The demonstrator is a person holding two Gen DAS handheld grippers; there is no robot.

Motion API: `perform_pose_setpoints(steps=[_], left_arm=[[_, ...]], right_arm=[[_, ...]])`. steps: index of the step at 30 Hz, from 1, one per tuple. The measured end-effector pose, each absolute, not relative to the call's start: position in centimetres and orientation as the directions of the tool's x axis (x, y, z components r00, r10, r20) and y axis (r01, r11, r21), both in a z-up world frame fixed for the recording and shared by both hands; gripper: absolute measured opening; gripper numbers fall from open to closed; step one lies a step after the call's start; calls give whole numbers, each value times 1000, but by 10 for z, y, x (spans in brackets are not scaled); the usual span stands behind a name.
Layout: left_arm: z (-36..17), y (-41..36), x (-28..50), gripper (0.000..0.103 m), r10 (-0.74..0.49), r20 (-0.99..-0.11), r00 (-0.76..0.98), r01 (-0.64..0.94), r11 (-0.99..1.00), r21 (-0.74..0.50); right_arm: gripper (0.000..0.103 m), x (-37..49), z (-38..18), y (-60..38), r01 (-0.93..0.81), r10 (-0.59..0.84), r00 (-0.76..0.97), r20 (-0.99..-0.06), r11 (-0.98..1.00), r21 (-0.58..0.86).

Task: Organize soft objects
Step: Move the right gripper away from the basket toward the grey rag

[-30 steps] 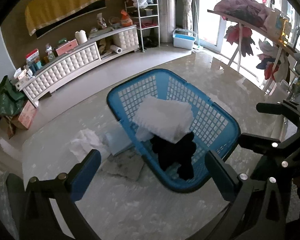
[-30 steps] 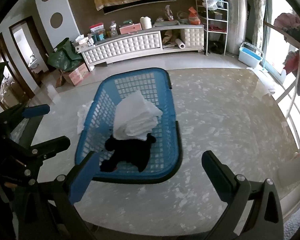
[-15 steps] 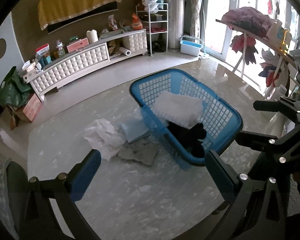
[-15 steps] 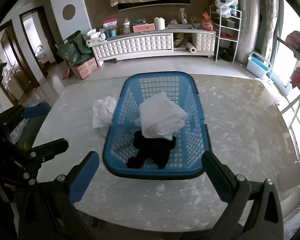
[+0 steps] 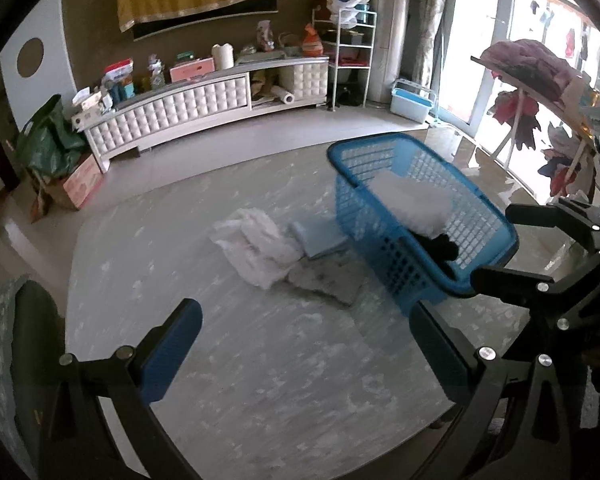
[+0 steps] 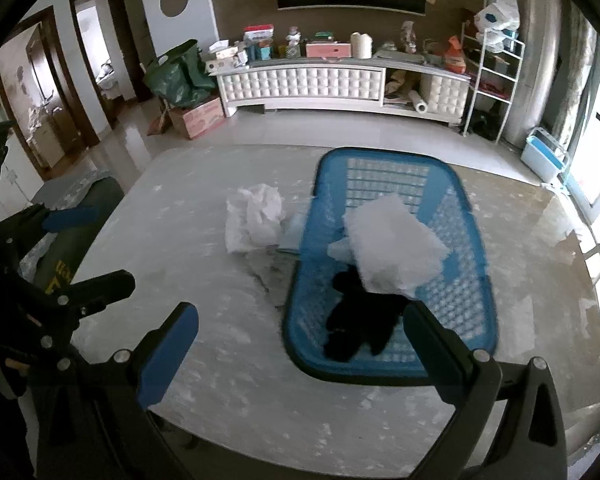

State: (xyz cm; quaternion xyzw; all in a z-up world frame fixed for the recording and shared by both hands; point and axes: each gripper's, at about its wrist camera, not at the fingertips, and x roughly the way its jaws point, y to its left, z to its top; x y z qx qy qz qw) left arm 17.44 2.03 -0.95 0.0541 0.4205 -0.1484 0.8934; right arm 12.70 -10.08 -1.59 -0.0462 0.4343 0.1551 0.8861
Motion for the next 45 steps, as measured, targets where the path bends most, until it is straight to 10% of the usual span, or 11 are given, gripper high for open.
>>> perform_pose_setpoints(steps=[45], left_arm=[[-130,137,229,103,-138,-878,458,138,987,-83]], right_arm=[[97,215,-126,20,-496,171,376,-911,867,-42]])
